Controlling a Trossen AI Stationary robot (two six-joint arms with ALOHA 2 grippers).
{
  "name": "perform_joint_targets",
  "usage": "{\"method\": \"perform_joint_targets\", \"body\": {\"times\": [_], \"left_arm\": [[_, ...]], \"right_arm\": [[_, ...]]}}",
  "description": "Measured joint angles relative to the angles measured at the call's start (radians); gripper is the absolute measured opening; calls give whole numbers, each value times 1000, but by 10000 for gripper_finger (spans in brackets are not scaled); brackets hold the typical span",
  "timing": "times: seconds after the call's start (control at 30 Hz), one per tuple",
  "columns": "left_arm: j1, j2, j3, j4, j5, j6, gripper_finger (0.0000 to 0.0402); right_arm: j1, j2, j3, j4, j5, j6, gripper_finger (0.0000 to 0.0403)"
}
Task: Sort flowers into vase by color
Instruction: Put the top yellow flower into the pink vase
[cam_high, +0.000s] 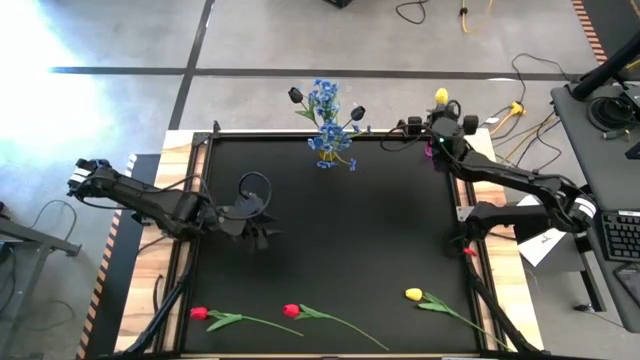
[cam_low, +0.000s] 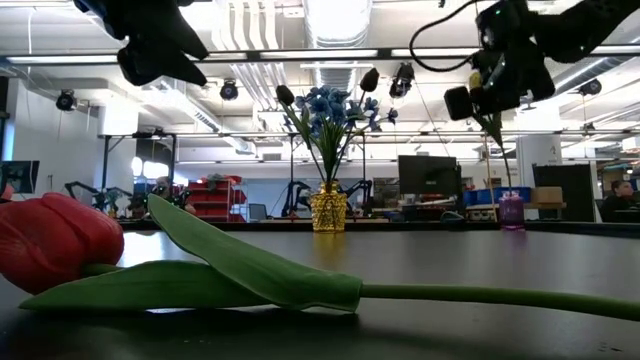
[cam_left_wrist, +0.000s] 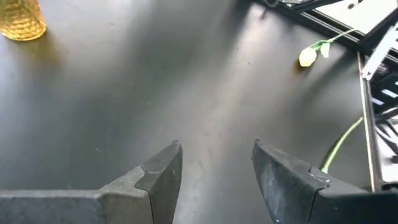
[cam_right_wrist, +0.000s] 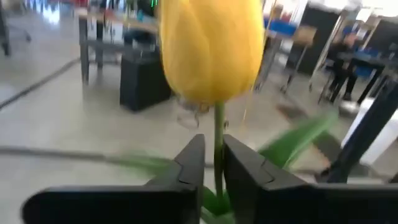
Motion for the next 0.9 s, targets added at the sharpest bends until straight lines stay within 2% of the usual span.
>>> {"method": "perform_joint_targets", "body": {"times": [0.13, 0.47, 0.6, 0.73, 0.9], "left_arm": [[0, -28, 0, -38, 27, -15, 182], [0, -105, 0, -202, 27, -23, 182], [0, -124, 0, -223, 27, -7, 182], [0, -138, 0, -231, 27, 11, 182], [-10, -150, -1, -240, 35, -8, 182]], "right_arm": [[12, -13, 85, -271, -13, 148, 109], [22, -8, 383, -1018, -222, 497, 220], [22, -8, 457, -1178, -352, 547, 252], [22, -7, 508, -1243, -455, 574, 280], [22, -6, 585, -1335, -524, 586, 303]]}}
